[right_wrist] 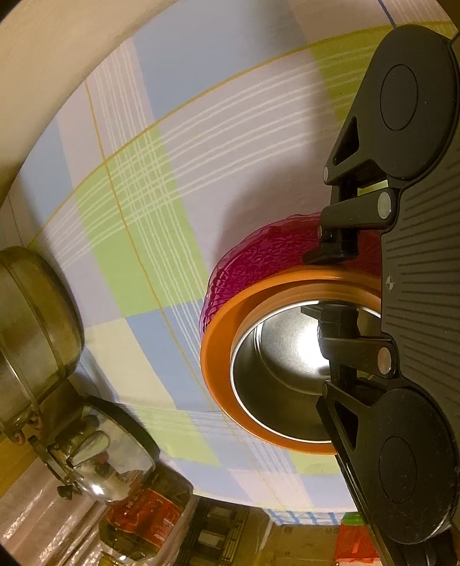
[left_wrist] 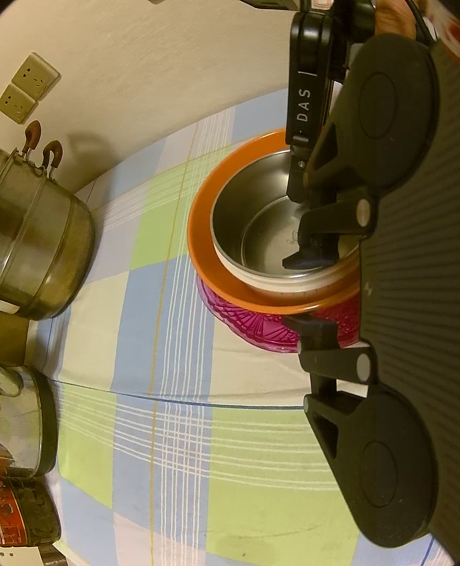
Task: Organize plates and bowls
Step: 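Lower the orange bowl stack onto the pink dish stack with both grippers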
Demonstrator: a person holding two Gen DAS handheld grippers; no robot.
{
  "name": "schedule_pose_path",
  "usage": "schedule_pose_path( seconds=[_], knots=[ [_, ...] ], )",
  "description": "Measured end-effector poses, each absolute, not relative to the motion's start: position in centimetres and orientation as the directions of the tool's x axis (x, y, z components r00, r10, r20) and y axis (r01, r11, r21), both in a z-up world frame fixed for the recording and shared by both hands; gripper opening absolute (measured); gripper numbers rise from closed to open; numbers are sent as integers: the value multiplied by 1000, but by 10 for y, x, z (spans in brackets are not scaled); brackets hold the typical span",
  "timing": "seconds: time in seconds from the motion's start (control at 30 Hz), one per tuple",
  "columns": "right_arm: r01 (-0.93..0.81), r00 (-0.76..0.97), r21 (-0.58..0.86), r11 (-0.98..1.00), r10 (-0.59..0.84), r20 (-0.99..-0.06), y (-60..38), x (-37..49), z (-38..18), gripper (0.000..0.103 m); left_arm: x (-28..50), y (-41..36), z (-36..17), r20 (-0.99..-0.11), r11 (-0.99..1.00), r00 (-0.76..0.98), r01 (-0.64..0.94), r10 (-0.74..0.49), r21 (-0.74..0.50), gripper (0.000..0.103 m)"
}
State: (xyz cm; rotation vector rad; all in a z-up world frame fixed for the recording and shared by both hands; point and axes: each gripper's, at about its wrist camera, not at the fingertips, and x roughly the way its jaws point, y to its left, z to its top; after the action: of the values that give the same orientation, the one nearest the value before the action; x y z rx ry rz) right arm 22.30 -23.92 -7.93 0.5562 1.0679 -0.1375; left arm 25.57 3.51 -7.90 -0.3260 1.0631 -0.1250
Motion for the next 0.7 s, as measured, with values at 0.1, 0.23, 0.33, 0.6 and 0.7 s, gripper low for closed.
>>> schedule_pose_path(
  seconds=[0.1, 0.23, 0.33, 0.6, 0.7],
  knots=[
    [362, 492, 376, 853, 168, -854, -240, 222, -79, 29, 256, 36, -79, -837, 946, 483, -55, -255, -320, 23],
    [350, 503, 373, 859, 164, -849, -237, 220, -77, 47, 257, 36, -77, -837, 945, 484, -54, -257, -322, 29],
    [347, 513, 379, 858, 165, -843, -237, 217, -75, 50, 255, 37, -75, -832, 943, 491, -55, -260, -328, 35],
    [345, 545, 391, 853, 156, -824, -242, 207, -62, 53, 247, 35, -63, -827, 955, 515, -50, -226, -292, 60],
    [341, 556, 398, 852, 159, -816, -244, 202, -57, 55, 244, 34, -55, -822, 960, 529, -44, -211, -275, 65]
  ],
)
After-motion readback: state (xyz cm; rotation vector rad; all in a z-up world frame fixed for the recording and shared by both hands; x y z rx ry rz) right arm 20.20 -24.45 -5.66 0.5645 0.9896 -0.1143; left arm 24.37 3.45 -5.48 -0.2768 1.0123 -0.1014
